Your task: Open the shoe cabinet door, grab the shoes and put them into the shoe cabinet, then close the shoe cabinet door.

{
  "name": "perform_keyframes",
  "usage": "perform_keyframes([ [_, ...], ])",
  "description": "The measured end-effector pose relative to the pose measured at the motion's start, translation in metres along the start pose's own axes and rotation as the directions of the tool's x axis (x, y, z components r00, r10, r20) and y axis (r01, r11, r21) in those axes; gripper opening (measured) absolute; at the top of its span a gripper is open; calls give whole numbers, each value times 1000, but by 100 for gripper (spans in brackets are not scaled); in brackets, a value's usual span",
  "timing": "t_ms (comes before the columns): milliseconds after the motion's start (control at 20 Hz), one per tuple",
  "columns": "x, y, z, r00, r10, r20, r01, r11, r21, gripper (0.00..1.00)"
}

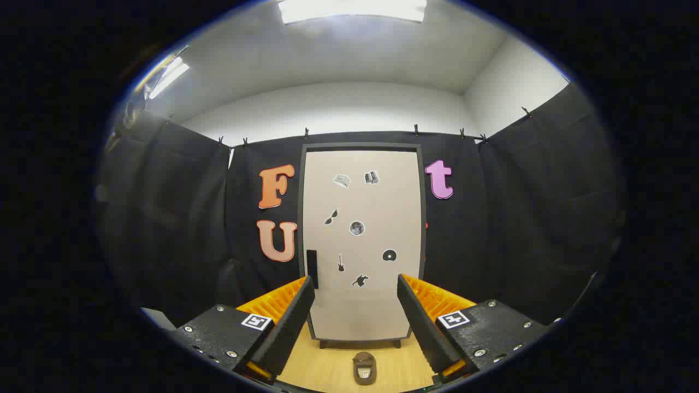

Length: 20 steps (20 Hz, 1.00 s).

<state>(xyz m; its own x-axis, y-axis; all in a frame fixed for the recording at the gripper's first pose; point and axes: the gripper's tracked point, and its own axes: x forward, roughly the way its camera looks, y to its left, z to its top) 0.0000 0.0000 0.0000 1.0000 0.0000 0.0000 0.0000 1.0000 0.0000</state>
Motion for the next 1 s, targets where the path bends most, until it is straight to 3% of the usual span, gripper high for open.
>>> perform_keyframes([
  [1000,8,9,-7,1000,3,-14,-3,1000,-6,95],
])
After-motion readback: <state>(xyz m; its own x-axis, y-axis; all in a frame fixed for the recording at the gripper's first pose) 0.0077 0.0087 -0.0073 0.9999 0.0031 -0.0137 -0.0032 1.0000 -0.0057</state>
